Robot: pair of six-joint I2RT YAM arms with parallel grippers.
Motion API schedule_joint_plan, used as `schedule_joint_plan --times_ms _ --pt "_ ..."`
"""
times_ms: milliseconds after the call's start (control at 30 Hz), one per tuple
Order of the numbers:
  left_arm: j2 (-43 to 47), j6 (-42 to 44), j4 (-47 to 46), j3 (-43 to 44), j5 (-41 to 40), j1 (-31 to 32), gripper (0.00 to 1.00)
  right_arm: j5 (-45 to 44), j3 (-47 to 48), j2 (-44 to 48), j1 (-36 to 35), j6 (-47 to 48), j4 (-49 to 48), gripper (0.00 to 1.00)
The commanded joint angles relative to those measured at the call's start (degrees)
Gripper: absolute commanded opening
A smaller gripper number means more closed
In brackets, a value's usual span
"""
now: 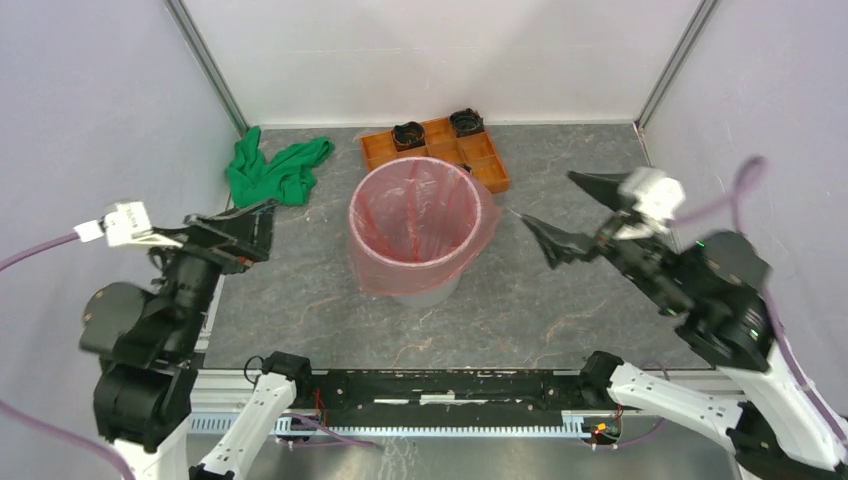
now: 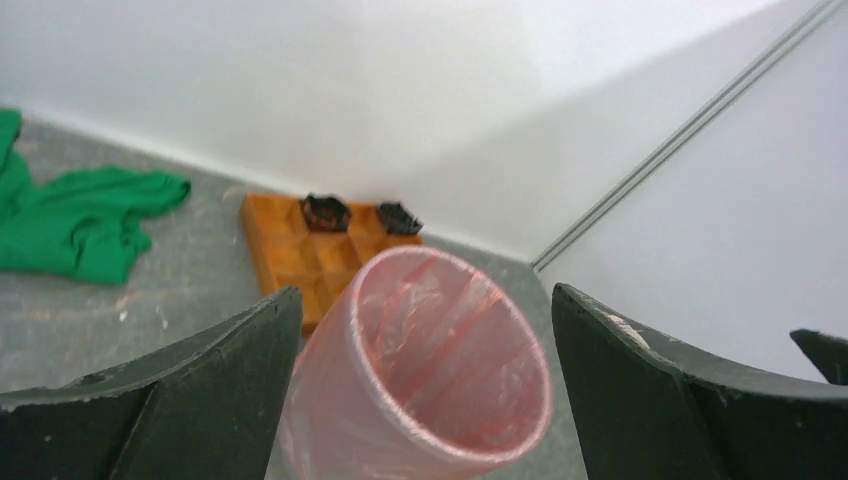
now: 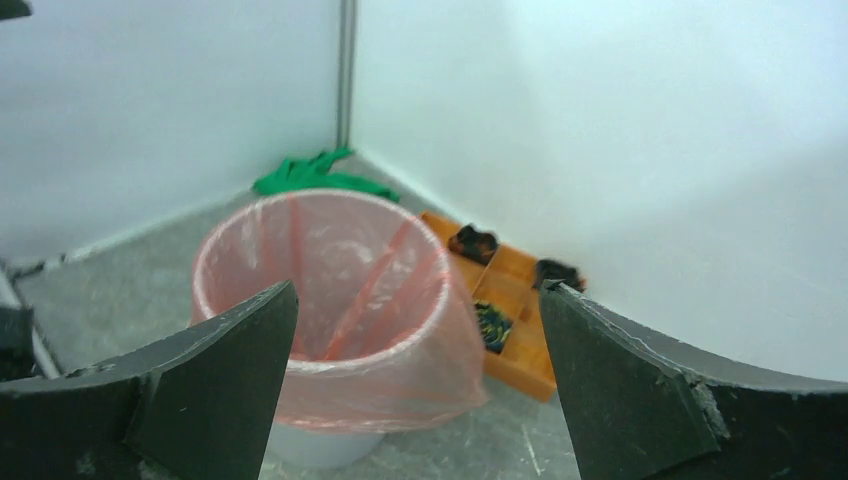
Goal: Put the trash bags into the trash bin
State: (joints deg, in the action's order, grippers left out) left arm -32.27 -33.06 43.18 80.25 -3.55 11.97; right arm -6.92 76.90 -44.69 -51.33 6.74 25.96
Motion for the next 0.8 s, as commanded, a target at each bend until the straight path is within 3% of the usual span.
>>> schedule_joint_plan --times_ms 0,400,767 --pt "0.9 5.3 -4.5 5.1 0.6 -0.3 1.00 -9.0 -4.9 8.1 0.0 0.9 -5.6 0.98" --pt "0.1 6.6 -5.5 12.2 0.1 -0.3 1.00 -19.2 -4.1 15.0 0.1 1.3 -4.5 0.98" --pt "-0.1 6.2 -5.0 11.1 0.4 -0.3 1.00 -20.1 -5.8 16.2 0.2 -1.4 -5.4 0.98"
